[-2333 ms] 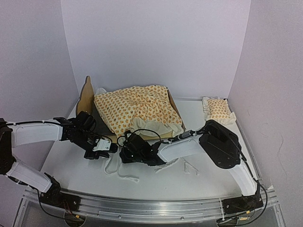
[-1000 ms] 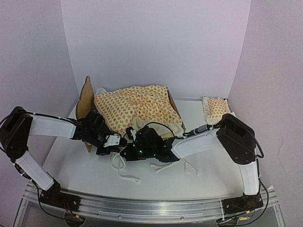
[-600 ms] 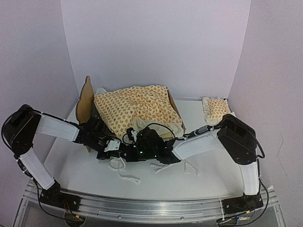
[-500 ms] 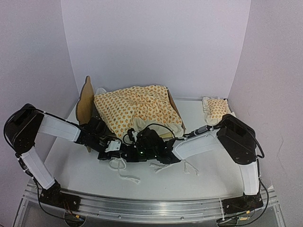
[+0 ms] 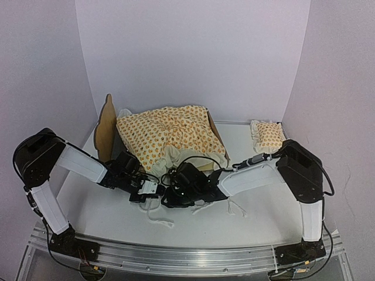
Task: Set up the pet bed
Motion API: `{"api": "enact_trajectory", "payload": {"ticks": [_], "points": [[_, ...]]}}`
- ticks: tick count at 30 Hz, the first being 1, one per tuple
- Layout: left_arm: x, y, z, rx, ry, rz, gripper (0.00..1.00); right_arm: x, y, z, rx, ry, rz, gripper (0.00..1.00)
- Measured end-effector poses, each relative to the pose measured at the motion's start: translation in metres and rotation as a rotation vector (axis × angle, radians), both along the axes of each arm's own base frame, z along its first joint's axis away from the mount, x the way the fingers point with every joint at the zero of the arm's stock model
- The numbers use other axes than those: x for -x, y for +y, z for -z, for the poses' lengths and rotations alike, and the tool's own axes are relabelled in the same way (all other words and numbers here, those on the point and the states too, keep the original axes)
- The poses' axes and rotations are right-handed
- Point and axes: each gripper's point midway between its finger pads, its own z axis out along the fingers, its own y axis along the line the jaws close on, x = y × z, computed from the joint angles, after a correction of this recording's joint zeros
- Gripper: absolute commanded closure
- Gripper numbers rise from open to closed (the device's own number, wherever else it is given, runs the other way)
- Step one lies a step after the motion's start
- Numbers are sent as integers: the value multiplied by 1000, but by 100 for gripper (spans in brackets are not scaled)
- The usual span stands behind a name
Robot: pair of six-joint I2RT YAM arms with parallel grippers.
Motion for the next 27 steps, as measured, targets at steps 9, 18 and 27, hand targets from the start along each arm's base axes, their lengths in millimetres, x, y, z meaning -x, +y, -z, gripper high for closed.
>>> {"api": "enact_trajectory", "payload": {"ticks": [9, 18, 27], "points": [[-12, -1, 0, -6, -59, -28, 100, -18, -11, -29, 14, -97, 67, 79], [-18, 3, 0, -10, -98, -39, 100, -67, 2, 12, 66, -145, 124, 78], [-16, 0, 0, -1, -106, -35, 100, -78, 27, 12, -65, -172, 88, 75]]}}
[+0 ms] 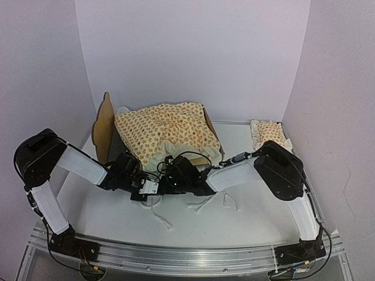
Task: Set up the pet bed
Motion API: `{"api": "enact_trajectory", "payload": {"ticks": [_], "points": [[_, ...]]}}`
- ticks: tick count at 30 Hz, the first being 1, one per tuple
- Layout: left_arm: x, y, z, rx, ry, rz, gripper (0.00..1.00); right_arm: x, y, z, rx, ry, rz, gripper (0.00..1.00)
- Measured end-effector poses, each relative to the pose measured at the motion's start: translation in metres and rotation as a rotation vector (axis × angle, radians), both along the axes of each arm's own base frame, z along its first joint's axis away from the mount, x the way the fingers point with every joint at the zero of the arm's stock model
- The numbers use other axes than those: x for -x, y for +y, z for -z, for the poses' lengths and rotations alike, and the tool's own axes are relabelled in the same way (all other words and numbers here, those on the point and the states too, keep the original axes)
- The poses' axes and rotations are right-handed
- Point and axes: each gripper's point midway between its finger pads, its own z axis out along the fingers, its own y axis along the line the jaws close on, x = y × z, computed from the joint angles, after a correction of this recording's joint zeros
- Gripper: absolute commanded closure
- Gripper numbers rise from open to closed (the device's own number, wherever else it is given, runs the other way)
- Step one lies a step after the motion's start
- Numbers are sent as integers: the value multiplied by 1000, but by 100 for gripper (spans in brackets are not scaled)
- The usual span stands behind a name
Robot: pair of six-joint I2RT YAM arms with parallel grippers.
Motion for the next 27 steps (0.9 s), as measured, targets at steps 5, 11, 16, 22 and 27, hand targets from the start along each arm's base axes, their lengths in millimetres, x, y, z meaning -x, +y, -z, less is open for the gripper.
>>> {"api": "enact_trajectory", "payload": {"ticks": [5, 11, 16, 22, 27], "points": [[-1, 1, 1, 2, 1, -16, 100, 7, 1, 4, -45, 8, -21, 75], [-3, 3, 0, 12, 11, -34, 100, 10, 4, 2, -92, 19, -37, 76], [-4, 3, 1, 15, 35, -48, 100, 15, 6, -2, -174, 17, -57, 94], [-7, 8, 1, 11, 67, -70, 100, 18, 9, -10, -265, 33, -52, 100], [-25, 21, 0, -9, 54, -137, 100, 45, 11, 2, -256, 87, -107, 100]]}}
